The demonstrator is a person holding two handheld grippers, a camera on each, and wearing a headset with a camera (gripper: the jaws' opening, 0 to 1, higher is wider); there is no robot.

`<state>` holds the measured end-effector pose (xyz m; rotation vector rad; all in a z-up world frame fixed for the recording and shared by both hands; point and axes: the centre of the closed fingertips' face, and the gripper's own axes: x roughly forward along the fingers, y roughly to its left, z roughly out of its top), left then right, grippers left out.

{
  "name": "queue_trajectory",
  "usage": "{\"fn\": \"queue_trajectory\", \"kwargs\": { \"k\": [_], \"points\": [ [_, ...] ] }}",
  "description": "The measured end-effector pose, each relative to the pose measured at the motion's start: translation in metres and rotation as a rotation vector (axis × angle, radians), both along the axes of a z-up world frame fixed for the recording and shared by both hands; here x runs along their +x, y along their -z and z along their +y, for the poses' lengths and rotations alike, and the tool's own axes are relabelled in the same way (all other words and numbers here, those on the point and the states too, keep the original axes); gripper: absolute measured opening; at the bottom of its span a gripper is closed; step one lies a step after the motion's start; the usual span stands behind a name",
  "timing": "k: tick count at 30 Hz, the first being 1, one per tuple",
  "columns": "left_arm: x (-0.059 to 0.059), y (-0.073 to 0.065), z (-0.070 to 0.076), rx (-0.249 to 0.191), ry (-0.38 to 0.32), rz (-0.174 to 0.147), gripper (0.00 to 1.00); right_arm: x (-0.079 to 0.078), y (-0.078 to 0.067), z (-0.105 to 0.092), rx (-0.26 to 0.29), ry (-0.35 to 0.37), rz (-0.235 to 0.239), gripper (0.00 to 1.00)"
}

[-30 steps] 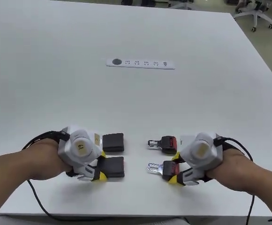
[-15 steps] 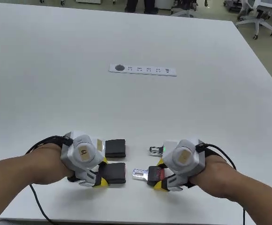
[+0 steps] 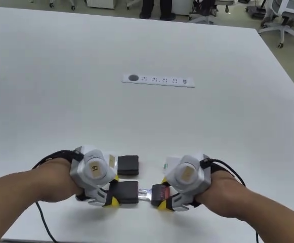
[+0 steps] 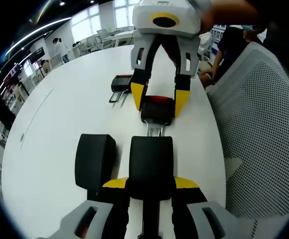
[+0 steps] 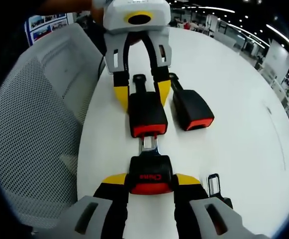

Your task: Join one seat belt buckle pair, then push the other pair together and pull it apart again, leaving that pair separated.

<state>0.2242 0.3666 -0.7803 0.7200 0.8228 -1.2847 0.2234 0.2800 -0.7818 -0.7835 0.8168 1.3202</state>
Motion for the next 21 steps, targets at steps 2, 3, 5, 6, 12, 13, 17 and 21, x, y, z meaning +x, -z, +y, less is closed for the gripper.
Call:
{"fn": "queue_trajectory", "kwargs": {
  "k": [2, 3, 5, 6, 12, 13, 17, 21],
  "points": [
    [0.0001, 0.0000, -0.0002, 0.003, 0.005, 0.000, 0.33, 0.0011, 0.0021, 0.0023, 0.012, 0.005, 0.009, 0.32],
    [0.0001, 0.0000, -0.0005, 0.003, 0.007, 0.000, 0.33, 0.0016, 0.0028, 0.0033, 0.016, 0.001, 0.006, 0.32],
    [0.0001, -0.0003, -0.0008, -0.004, 0.017, 0.000, 0.33, 0.0023, 0.0035, 0.0048, 0.021, -0.001, 0.009, 0.32],
    [0.0004, -0.0001, -0.0003, -0.007, 0.015, 0.002, 0.33, 0.0021, 0.0040, 0.0042, 0.017, -0.004, 0.009, 0.32],
    [0.0007, 0.0001, -0.0002, -0.025, 0.044, -0.007, 0.33, 0.0030, 0.0023, 0.0051, 0.032, -0.038, 0.012, 0.32],
    [0.0008, 0.0004, -0.0003, -0.026, 0.045, -0.007, 0.33, 0.0040, 0.0023, 0.0053, 0.035, -0.044, 0.012, 0.31],
    [-0.0003, -0.0006, -0.0016, -0.022, 0.057, -0.005, 0.33, 0.0049, 0.0012, 0.0075, 0.028, -0.060, 0.017, 0.31],
    [-0.0015, -0.0019, -0.0022, -0.009, 0.057, -0.007, 0.32, 0.0052, 0.0001, 0.0104, 0.018, -0.066, 0.018, 0.31]
  ]
}}
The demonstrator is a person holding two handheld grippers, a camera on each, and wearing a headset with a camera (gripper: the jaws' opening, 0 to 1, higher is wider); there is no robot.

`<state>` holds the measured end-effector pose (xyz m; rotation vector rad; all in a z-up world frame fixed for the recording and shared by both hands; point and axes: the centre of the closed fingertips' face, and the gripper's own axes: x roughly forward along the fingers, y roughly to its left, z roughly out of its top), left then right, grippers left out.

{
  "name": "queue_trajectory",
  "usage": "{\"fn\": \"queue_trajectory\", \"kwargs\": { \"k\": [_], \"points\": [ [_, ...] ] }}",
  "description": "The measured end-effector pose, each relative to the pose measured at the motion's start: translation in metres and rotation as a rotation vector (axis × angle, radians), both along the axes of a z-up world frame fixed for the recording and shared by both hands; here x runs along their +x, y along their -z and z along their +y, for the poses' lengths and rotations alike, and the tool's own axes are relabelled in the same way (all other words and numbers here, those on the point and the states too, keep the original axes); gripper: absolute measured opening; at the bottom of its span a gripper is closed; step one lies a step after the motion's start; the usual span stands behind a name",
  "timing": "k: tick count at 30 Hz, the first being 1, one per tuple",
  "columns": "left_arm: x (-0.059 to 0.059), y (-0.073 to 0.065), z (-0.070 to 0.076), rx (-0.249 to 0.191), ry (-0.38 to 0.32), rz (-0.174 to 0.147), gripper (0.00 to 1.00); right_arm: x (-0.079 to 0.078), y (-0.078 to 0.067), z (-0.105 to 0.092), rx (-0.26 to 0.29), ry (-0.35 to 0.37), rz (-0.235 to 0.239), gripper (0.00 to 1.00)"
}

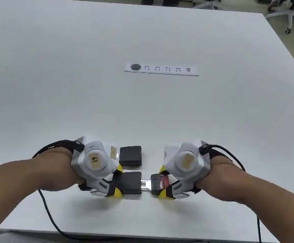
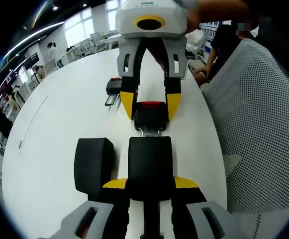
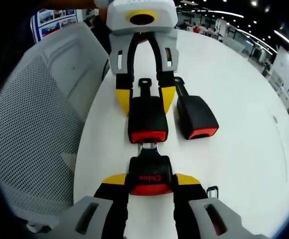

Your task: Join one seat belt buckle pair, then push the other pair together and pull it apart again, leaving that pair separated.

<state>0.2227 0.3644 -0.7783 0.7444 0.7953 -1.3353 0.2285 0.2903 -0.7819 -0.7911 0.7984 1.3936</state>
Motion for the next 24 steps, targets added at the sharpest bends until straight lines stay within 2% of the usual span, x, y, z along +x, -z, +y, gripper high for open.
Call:
{"fn": "queue_trajectory", "kwargs": {
  "k": [6, 17, 24],
  "points": [
    [0.002, 0.001, 0.001, -0.003, -0.007, 0.004, 0.32, 0.001, 0.000, 0.004, -0.004, -0.005, -0.004, 0.30],
    [0.002, 0.001, 0.001, -0.004, -0.017, 0.004, 0.32, 0.002, 0.001, 0.018, 0.022, 0.003, -0.007, 0.30],
    [0.003, 0.002, 0.002, -0.007, -0.021, 0.004, 0.32, 0.000, 0.003, 0.017, 0.019, 0.010, 0.000, 0.31]
  ]
}}
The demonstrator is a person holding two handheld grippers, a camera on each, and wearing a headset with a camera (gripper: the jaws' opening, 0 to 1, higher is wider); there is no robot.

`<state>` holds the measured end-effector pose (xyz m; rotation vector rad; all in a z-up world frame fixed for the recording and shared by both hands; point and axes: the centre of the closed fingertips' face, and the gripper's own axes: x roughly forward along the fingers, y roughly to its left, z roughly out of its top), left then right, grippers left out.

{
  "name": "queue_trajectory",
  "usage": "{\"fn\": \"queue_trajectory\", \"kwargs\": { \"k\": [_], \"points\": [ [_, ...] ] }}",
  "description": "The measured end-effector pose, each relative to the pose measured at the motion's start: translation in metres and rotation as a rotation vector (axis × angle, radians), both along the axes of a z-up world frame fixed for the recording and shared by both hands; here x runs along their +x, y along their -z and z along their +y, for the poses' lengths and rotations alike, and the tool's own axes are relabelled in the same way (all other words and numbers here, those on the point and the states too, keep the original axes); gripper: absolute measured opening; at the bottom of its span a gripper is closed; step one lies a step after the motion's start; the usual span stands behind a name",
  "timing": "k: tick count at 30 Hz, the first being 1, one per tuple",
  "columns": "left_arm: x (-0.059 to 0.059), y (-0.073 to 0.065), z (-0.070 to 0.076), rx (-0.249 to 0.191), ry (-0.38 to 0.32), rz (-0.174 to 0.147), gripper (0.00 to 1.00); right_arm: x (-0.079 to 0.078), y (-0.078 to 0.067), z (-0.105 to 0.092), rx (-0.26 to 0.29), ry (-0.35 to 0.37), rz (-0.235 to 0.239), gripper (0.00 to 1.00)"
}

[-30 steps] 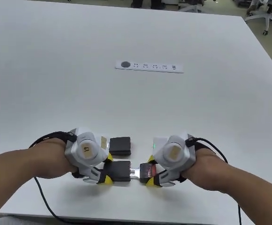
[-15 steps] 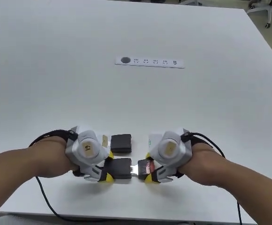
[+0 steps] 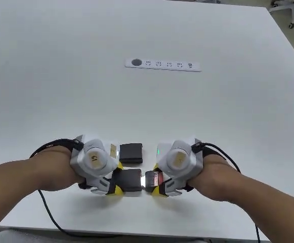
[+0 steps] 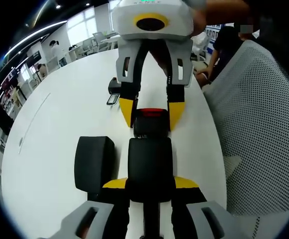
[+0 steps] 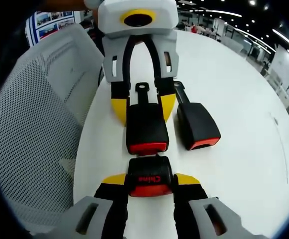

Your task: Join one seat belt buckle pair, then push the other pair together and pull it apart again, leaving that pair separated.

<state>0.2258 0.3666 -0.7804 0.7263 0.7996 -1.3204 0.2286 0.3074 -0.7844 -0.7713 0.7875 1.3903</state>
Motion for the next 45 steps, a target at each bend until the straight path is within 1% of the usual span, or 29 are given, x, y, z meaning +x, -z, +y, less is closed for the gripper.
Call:
{"fn": "queue_trajectory", "kwargs": {
  "k": [8, 11, 14, 15, 17, 22, 29, 32, 34, 36, 39, 45],
  "points": [
    [-0.0008, -0.0007, 0.0000, 0.001, -0.009, 0.001, 0.32, 0.0002, -0.0012, -0.0043, 0.010, 0.013, -0.011, 0.31],
    [-0.0014, -0.0010, 0.0015, -0.018, -0.021, -0.001, 0.32, 0.0004, -0.0010, -0.0052, 0.010, 0.005, -0.022, 0.31],
    [-0.0015, -0.0015, 0.0016, -0.033, -0.027, -0.004, 0.32, 0.0005, -0.0008, -0.0056, 0.022, 0.013, -0.023, 0.31],
    [-0.0016, -0.0014, 0.0010, -0.036, -0.029, -0.001, 0.32, 0.0010, -0.0007, -0.0062, 0.027, 0.016, -0.020, 0.31],
    [-0.0017, -0.0011, 0.0011, -0.034, -0.028, 0.000, 0.32, -0.0011, -0.0010, -0.0063, 0.031, 0.022, -0.016, 0.31],
    [-0.0018, -0.0008, 0.0025, -0.031, -0.031, -0.007, 0.32, -0.0004, -0.0009, -0.0059, 0.028, 0.026, -0.008, 0.31],
    [-0.0007, -0.0003, 0.0025, -0.032, -0.033, 0.001, 0.32, -0.0010, -0.0027, -0.0065, 0.025, 0.024, -0.006, 0.31],
    [-0.0009, -0.0002, 0.0020, -0.032, -0.035, 0.008, 0.33, -0.0019, -0.0023, -0.0060, 0.025, 0.044, 0.001, 0.32],
    [-0.0017, -0.0012, 0.0007, -0.030, -0.028, 0.008, 0.33, -0.0033, -0.0033, -0.0059, 0.016, 0.039, -0.009, 0.32],
    [-0.0016, -0.0006, 0.0009, -0.021, -0.025, 0.010, 0.33, -0.0028, -0.0029, -0.0065, 0.013, 0.040, -0.011, 0.33],
    [-0.0009, -0.0010, 0.0006, -0.005, -0.022, 0.010, 0.34, -0.0017, -0.0032, -0.0083, 0.021, 0.061, 0.009, 0.33],
    [-0.0004, -0.0011, 0.0015, 0.003, -0.051, 0.017, 0.35, -0.0020, -0.0047, -0.0063, 0.019, 0.069, 0.005, 0.34]
  ]
}}
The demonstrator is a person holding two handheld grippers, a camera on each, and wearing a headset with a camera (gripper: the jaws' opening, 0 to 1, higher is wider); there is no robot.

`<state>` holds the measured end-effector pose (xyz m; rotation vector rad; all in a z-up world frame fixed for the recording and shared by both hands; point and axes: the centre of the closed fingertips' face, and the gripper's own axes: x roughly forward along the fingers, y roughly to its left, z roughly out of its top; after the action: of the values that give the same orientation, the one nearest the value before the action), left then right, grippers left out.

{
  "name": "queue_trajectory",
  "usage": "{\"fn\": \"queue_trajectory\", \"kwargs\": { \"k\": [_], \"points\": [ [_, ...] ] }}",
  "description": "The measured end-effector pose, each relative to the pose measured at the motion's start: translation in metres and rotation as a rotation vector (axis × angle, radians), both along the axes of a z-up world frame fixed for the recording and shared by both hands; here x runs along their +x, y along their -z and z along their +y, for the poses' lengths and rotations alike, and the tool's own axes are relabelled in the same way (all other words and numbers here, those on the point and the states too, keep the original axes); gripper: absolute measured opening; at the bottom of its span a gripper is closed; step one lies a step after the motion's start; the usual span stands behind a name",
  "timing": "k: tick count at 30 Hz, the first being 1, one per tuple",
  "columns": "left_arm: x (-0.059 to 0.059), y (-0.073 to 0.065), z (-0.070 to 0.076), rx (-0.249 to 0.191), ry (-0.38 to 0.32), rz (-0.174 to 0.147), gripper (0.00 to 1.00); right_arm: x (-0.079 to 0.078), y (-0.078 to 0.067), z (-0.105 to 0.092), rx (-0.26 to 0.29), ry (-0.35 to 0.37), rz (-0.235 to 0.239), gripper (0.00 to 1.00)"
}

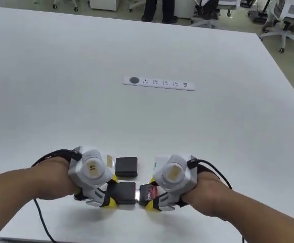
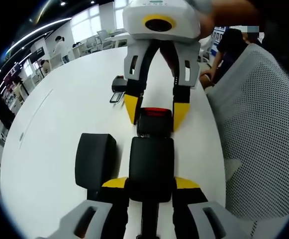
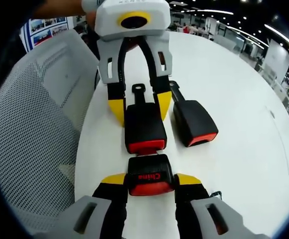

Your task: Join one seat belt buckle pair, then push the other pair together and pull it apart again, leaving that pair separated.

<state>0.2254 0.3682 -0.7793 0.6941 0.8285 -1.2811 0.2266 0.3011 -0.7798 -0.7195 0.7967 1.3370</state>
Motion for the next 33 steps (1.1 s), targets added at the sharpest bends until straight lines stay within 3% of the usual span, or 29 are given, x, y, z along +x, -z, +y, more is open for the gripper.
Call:
{"fn": "queue_trajectory", "kwargs": {
  "k": [6, 11, 15, 17, 22, 25, 29, 33],
  "points": [
    [-0.004, -0.002, 0.005, 0.004, -0.007, -0.027, 0.44, 0.000, -0.006, 0.002, 0.007, 0.025, -0.018, 0.35],
    [-0.004, -0.016, 0.007, -0.042, -0.065, -0.036, 0.44, 0.002, -0.016, 0.001, 0.033, 0.038, -0.036, 0.34],
    [-0.003, -0.033, 0.004, -0.098, -0.085, -0.041, 0.46, 0.003, -0.035, 0.002, 0.067, 0.040, -0.054, 0.34],
    [0.003, -0.033, 0.006, -0.122, -0.098, -0.049, 0.45, 0.005, -0.044, 0.002, 0.079, 0.041, -0.065, 0.34],
    [0.019, -0.051, 0.000, -0.170, -0.144, -0.071, 0.44, 0.015, -0.055, -0.003, 0.086, 0.043, -0.091, 0.35],
    [0.036, -0.050, 0.003, -0.159, -0.147, -0.095, 0.44, 0.024, -0.055, -0.009, 0.077, 0.050, -0.099, 0.35],
    [0.050, -0.051, 0.005, -0.152, -0.149, -0.101, 0.44, 0.035, -0.053, -0.023, 0.058, 0.068, -0.106, 0.35],
    [0.071, -0.049, 0.015, -0.141, -0.160, -0.107, 0.44, 0.046, -0.047, -0.044, 0.030, 0.093, -0.112, 0.35]
  ]
}}
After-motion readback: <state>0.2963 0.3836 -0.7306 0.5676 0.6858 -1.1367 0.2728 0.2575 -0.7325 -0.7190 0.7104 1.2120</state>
